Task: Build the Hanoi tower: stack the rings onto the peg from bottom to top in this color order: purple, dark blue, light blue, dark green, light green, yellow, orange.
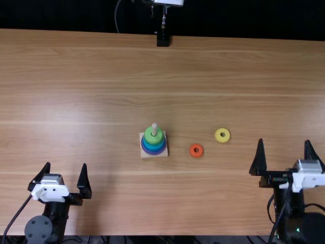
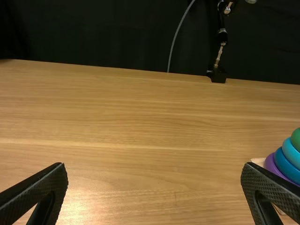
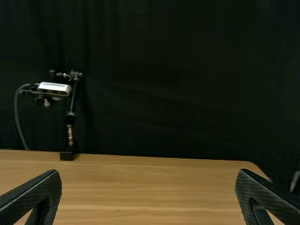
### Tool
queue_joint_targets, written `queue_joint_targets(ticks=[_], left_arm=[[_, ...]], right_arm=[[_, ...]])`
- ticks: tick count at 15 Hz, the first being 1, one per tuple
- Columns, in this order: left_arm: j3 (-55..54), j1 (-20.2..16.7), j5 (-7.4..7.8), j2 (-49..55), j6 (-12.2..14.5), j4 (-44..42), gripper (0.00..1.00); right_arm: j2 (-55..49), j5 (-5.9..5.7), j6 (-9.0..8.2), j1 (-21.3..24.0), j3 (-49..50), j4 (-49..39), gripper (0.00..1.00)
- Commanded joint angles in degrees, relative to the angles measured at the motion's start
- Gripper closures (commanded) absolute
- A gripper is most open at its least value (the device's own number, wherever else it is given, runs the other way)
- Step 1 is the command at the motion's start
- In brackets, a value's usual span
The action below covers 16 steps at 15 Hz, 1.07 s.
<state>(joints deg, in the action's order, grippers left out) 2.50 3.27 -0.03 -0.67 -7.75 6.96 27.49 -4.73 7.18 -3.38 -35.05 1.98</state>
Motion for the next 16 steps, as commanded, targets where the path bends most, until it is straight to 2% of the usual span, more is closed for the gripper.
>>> queue_joint_targets(ticks=[1,5,9,11,12,13,14,15,16], left_arm=[[-2.24,0.07,-0.60,0.67,0.26,0.21,0.00],[-2.24,0.07,-0.60,0.67,0.26,0.21,0.00],[-2.24,0.07,-0.60,0.67,0.26,0.21,0.00],[-2.24,0.07,-0.60,0.67,0.26,0.21,0.00],[-2.24,0.07,-0.60,0.67,0.26,0.21,0.00],[-2.24,0.07,-0.60,0.67,0.26,0.21,0.00],[-2.24,0.07,-0.60,0.67,0.26,0.21,0.00],[-2.24,0.07,-0.60,0.67,0.26,0.21,0.00],[-2.24,0.07,-0.60,0.67,0.26,0.21,0.00]], right_arm=[[4.33,-0.01,-0.01,-0.93,-3.80,-0.23,0.00],[17.43,-0.65,0.73,-6.73,-7.93,-0.02,0.00],[33.86,-0.54,0.10,-6.99,-14.17,5.26,0.00],[38.52,0.20,0.20,-6.91,-17.16,11.58,0.00],[41.25,1.57,0.10,-6.91,-18.92,15.17,0.00],[44.85,4.42,-0.75,-6.73,-20.59,18.65,0.00],[48.36,8.21,-3.38,-6.64,-21.82,20.02,0.00],[51.53,10.01,-6.13,-6.47,-23.14,20.44,0.00],[53.99,10.01,-7.60,-6.38,-24.37,20.44,0.00]])
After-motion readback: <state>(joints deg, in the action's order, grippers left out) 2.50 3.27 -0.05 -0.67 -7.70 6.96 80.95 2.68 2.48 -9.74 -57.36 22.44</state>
